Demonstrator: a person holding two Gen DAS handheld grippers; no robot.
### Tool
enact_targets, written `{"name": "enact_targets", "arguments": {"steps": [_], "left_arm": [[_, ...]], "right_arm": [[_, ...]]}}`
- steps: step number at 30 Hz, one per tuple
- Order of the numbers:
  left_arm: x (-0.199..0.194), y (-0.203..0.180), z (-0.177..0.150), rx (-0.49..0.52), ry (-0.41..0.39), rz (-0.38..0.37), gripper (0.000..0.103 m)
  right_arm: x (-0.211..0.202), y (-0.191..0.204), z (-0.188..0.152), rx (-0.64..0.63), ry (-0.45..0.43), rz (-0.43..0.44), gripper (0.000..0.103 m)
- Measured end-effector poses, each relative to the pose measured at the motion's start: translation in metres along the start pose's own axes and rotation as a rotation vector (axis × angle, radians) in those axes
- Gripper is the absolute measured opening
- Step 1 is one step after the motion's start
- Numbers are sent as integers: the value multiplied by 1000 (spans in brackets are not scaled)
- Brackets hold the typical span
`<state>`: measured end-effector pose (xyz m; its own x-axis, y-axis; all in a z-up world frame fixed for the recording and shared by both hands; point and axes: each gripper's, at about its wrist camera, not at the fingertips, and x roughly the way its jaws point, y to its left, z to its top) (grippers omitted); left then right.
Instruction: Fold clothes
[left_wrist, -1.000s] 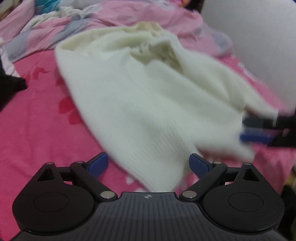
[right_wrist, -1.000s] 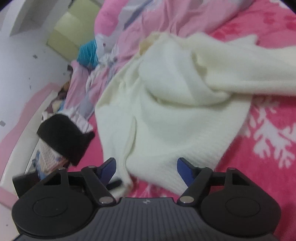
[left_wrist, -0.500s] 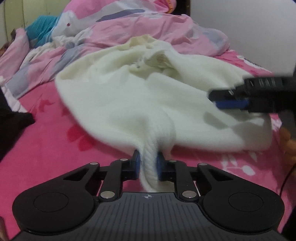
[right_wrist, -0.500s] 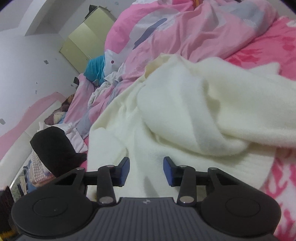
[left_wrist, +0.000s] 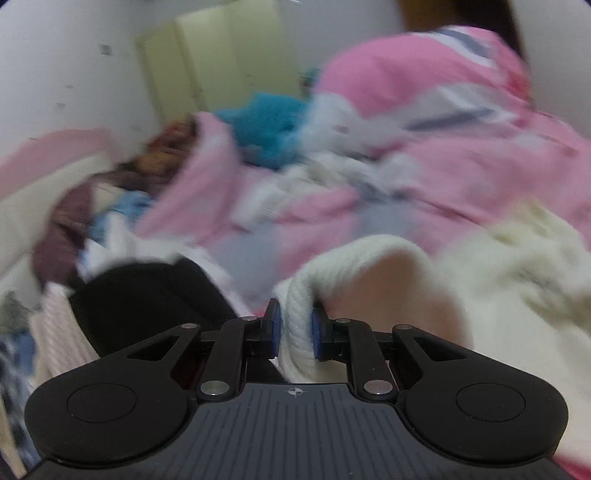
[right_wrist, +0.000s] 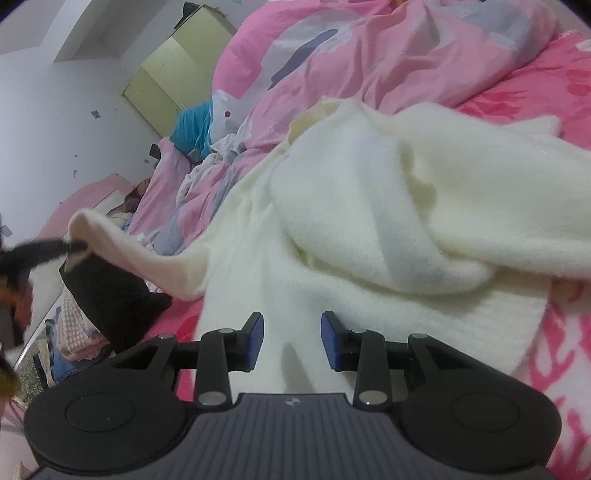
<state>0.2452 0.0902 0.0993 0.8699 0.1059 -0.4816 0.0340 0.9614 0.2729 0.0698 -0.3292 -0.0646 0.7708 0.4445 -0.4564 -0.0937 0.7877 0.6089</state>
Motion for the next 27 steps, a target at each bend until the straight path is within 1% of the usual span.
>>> {"name": "enact_targets", "arguments": {"steps": [2,4,6,9,10,11,13,15,16,18,20,21,23,24,26,27], "left_arm": [[23,10,13,-22,-6,53,15],[51,15,19,-53,19,60,15],[73,10,16,-50,44,78,15],[111,-2,1,-50,122,91,18],[124,-5,-8,-65,166,74,24],[137,-7,-16,-81,211,56,32],[155,-13,-34,-134,306,1,40],[161,-13,-47,-179,366,-26,43],[158,-13,-51,-197,376,-39,46],[142,-14,-50,-213,371,-63,50],[119,-14,-48,-219,351,-81,61],[102,-15,-46,-220,329,-96,64],[74,-21,-42,-222,289,-136,75],[53,-23,-44,-226,266,-180,78],[25,-36,-52,-230,262,-280,87],[11,-43,-57,-233,261,-330,88]], "right_arm": [[1,-2,0,4,1,0,37],[2,-2,-1,3,2,-3,37],[3,-2,-1,-3,3,-8,37],[4,0,-2,-17,3,-17,37],[5,1,-2,-20,3,-18,37],[6,1,-2,-22,4,-19,37],[6,0,-1,-21,5,-18,37],[6,0,-1,-17,7,-19,36],[6,0,-1,-16,8,-20,37],[6,2,-2,-28,11,-26,38],[5,6,-2,-47,14,-31,42],[4,8,-2,-56,12,-32,43],[-1,12,-3,-71,4,-31,46],[-5,13,-3,-74,-4,-29,47],[-17,14,-4,-64,-27,-23,49],[-27,12,-4,-39,-39,-20,49]]}}
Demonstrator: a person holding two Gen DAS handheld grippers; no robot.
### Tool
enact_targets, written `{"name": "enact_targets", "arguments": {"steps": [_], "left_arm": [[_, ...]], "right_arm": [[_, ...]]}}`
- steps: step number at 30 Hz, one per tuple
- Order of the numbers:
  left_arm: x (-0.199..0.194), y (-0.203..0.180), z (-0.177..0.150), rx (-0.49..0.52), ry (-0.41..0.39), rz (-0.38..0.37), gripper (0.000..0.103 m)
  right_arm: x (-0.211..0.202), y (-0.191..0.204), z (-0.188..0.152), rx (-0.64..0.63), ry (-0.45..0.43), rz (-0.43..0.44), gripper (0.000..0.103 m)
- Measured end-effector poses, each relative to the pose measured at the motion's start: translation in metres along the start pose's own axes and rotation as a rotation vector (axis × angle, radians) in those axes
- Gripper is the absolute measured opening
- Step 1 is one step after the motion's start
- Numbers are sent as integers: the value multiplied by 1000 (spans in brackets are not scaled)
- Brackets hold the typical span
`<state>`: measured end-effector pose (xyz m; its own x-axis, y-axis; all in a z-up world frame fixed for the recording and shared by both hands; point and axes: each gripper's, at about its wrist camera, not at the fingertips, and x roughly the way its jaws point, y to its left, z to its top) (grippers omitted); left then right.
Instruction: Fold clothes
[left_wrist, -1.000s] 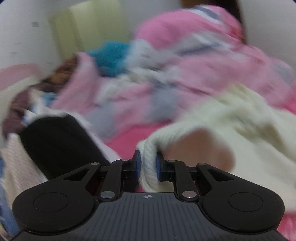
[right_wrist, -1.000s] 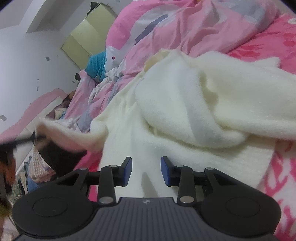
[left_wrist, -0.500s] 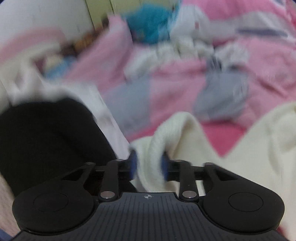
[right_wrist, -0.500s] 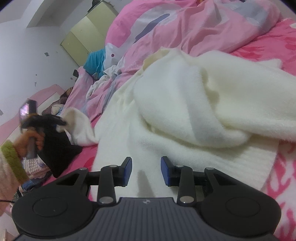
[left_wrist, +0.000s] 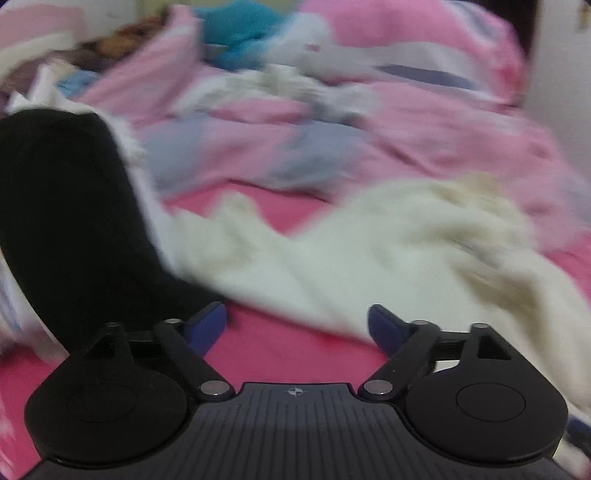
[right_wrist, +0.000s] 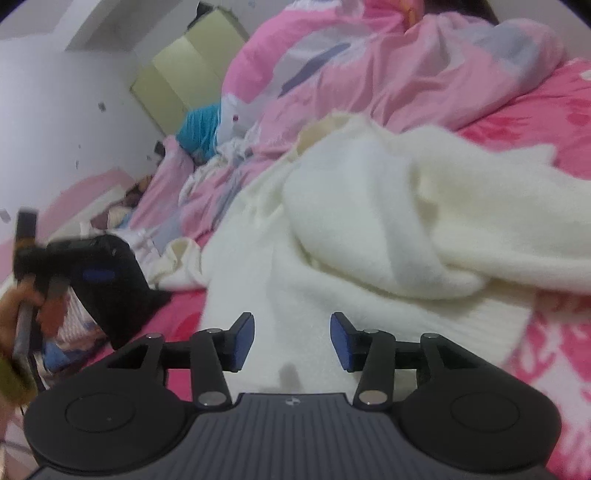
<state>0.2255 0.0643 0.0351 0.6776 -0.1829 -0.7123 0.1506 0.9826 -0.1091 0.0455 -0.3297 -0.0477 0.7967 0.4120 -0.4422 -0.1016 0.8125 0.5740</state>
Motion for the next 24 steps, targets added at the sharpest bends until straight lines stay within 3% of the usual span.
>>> {"name": "enact_targets", "arguments": {"steps": [4,7,11,14,18,21,24], "left_arm": [[-18,-42,-56,-22,107,-265,88],[-15,-69,-95,-64,192,-441,88],[6,-100,-132,-146,264,-583,85],[25,-112,-147,-205,278,-605,83],[33,-121,-149,-251,175,-599,83],[33,-133,-153,-225,121,-568,79],[26,-148,-159,-118,51,-492,53]], "right_arm": [[-39,-14,-3,132,-23,-20,58],[-68,-33,-9,254,-29,-73,58],[-84,-55,-14,360,-25,-155,59],[-70,-65,-12,405,6,-127,59],[-42,-71,-8,432,24,-107,58],[-23,-71,-3,429,27,-87,56],[-10,-62,-1,385,57,-86,40]]}}
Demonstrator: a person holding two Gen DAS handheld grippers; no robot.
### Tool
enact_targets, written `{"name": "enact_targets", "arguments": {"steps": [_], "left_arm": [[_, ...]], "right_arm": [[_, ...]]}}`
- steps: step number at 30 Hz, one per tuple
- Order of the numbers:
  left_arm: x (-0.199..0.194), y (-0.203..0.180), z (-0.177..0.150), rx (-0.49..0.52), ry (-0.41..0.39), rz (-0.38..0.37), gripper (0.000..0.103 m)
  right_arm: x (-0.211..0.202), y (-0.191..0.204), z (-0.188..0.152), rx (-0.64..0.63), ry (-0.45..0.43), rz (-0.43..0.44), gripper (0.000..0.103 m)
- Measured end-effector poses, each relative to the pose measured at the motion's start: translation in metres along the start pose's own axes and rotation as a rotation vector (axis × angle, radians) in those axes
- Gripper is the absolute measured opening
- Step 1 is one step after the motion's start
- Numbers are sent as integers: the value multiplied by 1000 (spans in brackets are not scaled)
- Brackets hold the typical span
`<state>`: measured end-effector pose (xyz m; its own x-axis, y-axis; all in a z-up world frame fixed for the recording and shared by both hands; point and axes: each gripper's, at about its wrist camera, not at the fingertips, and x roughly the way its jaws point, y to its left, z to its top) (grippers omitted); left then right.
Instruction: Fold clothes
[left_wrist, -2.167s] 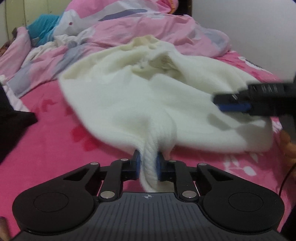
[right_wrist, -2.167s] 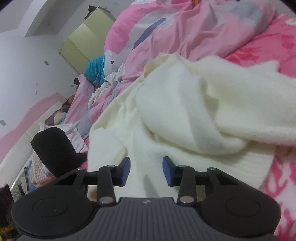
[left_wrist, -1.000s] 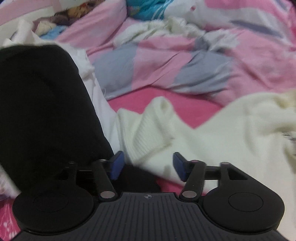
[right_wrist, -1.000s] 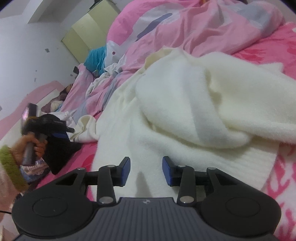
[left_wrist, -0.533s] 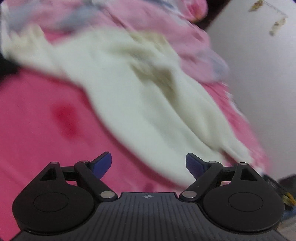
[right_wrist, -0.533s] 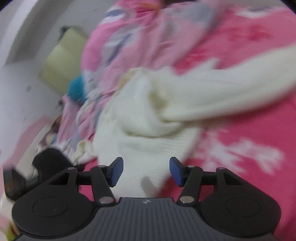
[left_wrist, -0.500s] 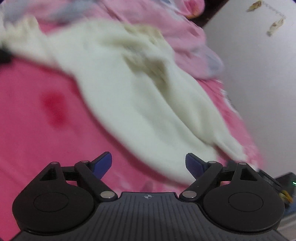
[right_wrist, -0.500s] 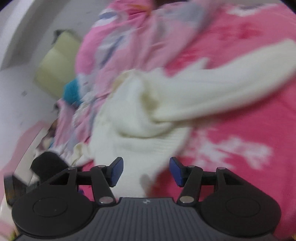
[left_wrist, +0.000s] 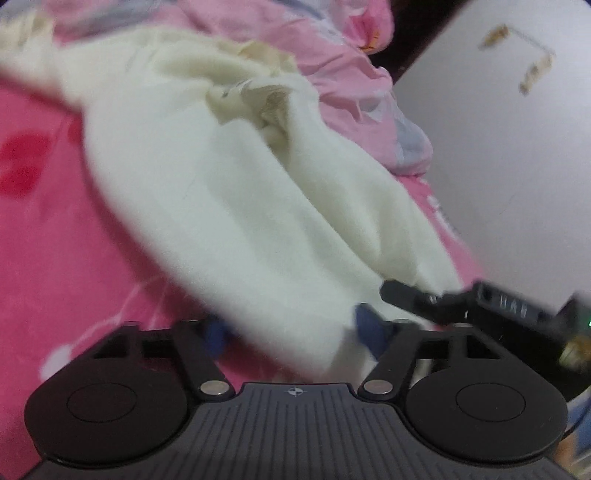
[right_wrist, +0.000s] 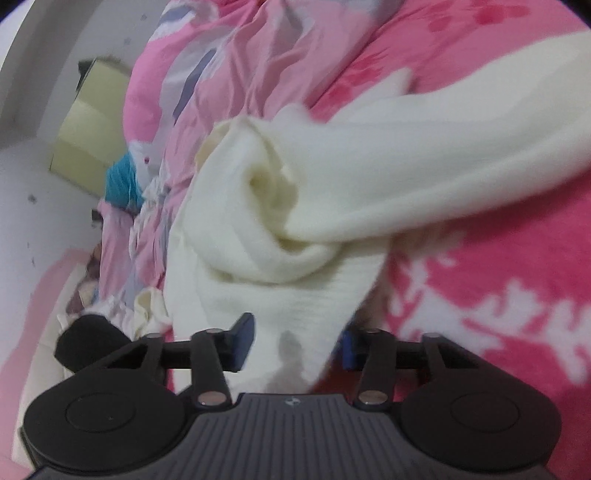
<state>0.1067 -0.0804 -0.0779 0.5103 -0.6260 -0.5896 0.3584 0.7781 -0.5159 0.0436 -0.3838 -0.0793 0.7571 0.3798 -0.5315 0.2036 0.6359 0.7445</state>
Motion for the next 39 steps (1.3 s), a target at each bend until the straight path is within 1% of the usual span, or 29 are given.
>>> {"name": "enact_targets", "arguments": {"steps": [1,2,3,4,5,10,12,16,19,21,24,26,28,29,30,31,32,34,35,36,37,38,39], "left_arm": [[-1,-3,-1,32,-9,27,37],[-4,-1,-1,34,-20,40,19],[-8,2,-1,34,-31,53,14],[-13,6,1,33,-47,56,10],[-24,5,2,50,-76,59,10],[-85,2,6,142,-223,73,8],[-108,8,8,142,-251,81,8],[-155,24,9,138,-302,137,8],[-178,40,8,126,-321,210,8],[-184,51,3,124,-318,258,8],[-167,66,-3,137,-243,324,8],[-152,74,-9,153,-187,362,8],[-133,79,-17,176,-124,394,9],[-131,81,-20,176,-108,396,9],[-130,82,-21,178,-108,398,10],[-130,83,-22,180,-109,399,11],[-130,84,-23,183,-110,400,12],[-130,85,-25,187,-112,403,16],[-129,86,-27,184,-111,403,18],[-129,87,-28,181,-110,402,19],[-127,87,-29,178,-111,404,20],[-125,86,-31,176,-111,407,21],[-124,85,-32,177,-112,412,21]], "right_arm": [[4,3,-1,-10,19,4,24],[5,6,-2,-13,31,8,17],[6,8,-4,-17,43,13,16],[5,13,-6,-32,43,13,13],[3,18,-8,-54,42,13,10],[-13,57,-30,-168,65,68,8],[-17,78,-44,-223,85,105,7],[-18,120,-77,-297,153,203,7],[-9,146,-109,-343,238,281,6],[2,157,-129,-380,287,301,6],[28,158,-149,-409,326,264,6],[44,146,-151,-388,358,225,9],[46,130,-144,-312,430,209,12],[33,124,-138,-307,428,209,18],[21,118,-131,-302,425,209,22],[9,112,-125,-298,422,209,33],[-12,107,-113,-307,380,219,45],[-52,95,-90,-326,297,238,52],[-67,88,-78,-311,240,233,60],[-75,76,-63,-266,179,197,67],[-83,65,-48,-221,118,160,76],[-91,53,-33,-176,58,124,78],[-87,39,-19,-102,26,75,78]]}}
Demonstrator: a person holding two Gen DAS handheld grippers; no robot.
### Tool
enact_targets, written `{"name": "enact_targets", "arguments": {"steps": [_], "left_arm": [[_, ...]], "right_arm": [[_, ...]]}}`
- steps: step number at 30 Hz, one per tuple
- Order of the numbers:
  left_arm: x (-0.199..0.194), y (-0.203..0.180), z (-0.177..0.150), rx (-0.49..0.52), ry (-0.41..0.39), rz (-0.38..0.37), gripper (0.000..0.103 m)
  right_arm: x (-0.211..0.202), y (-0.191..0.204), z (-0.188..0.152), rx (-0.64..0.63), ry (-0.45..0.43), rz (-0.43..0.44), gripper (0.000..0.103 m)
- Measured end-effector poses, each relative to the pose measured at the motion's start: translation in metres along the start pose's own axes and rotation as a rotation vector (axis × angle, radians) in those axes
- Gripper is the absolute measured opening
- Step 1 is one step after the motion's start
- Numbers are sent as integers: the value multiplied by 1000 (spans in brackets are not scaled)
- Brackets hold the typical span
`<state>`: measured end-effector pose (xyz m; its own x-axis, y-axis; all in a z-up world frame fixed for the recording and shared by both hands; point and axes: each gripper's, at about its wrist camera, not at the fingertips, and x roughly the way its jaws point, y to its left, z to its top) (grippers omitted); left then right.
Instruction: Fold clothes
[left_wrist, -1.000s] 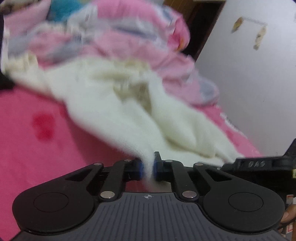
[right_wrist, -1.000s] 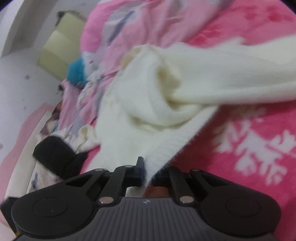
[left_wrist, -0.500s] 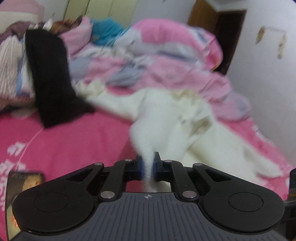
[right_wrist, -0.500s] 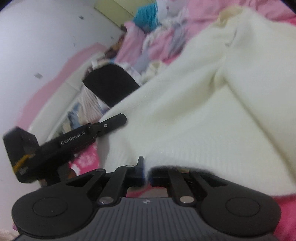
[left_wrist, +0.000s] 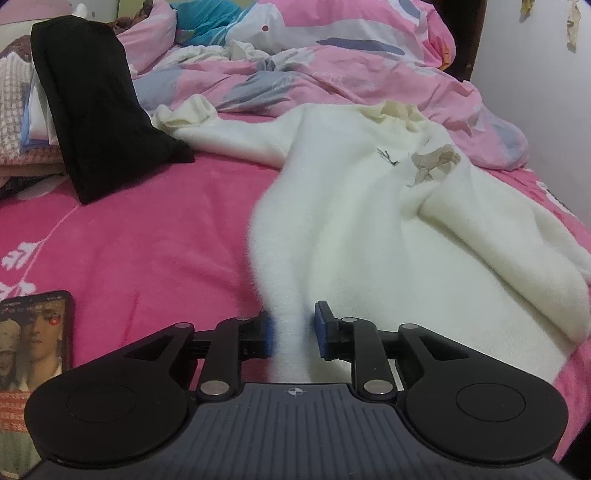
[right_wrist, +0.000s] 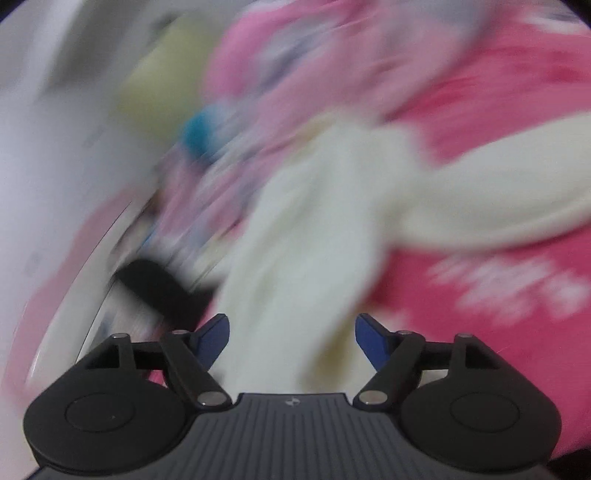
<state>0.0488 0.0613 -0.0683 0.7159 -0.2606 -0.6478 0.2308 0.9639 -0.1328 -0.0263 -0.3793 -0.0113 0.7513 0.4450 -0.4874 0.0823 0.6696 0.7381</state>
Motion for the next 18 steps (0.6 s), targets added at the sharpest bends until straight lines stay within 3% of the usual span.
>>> {"name": "enact_targets", "arguments": {"steps": [4,8,12,15,17,18], "left_arm": [[3,-4,-1,-4,-9,25,24],[5,-7,-6,6,-30,47,26],[5,-10,-12,32,-63,57,27],[5,-7,-14,21,-80,45,27],[5,-5,-15,14,-87,34,27],[5,-4,-15,12,-89,27,27]], "right_arm": [[38,-65,37,343,-14,-33,79],[87,-85,58,481,-56,-60,81],[107,-101,85,633,-174,-38,80],[123,-114,107,683,-199,-46,57],[129,-114,125,639,-207,-78,22],[129,-115,135,620,-207,-81,20]]}}
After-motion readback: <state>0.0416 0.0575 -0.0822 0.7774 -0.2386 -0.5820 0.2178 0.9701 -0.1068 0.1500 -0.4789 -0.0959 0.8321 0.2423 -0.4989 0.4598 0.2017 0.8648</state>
